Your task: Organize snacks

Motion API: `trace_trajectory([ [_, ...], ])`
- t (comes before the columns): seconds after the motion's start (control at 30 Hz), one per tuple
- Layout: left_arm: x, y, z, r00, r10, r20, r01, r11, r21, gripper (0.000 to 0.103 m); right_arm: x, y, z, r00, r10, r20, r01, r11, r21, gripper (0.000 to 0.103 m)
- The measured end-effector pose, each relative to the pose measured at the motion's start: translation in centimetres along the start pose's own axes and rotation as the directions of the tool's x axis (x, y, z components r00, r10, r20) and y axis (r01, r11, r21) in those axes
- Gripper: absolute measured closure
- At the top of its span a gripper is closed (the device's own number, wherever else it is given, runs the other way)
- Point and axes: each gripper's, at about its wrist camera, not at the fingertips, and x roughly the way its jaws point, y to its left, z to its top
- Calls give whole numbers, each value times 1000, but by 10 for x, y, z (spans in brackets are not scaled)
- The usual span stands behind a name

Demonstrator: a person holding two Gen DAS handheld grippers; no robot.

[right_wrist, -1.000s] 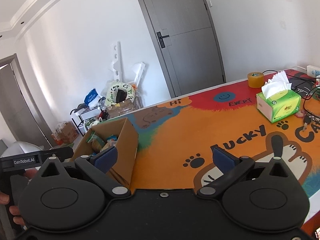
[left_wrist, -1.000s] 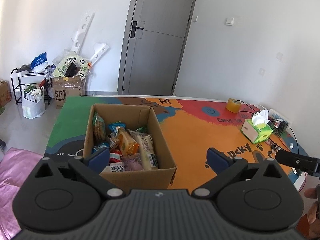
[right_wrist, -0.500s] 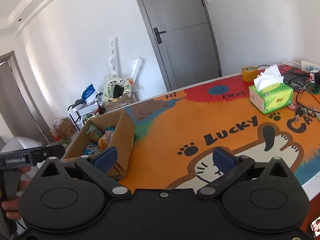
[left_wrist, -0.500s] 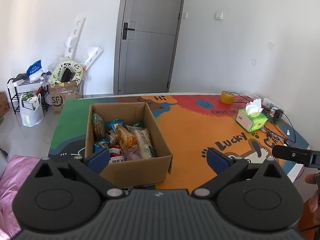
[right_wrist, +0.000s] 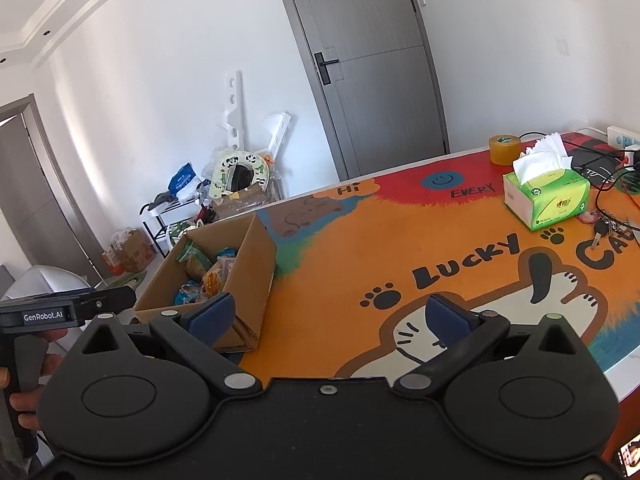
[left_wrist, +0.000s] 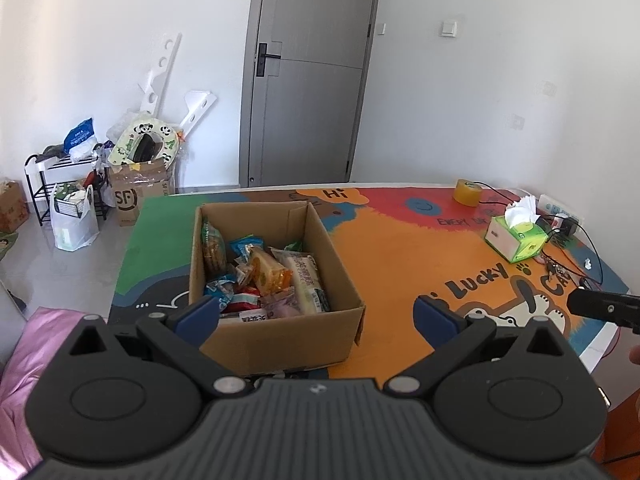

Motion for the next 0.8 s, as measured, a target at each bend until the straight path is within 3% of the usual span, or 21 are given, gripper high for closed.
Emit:
trace_trajectory([
  [0.8, 3, 2, -5, 1000, 8, -30, -8, 1000, 9, 0, 3, 6, -1, 1000, 13, -18, -13, 1000, -23, 0],
])
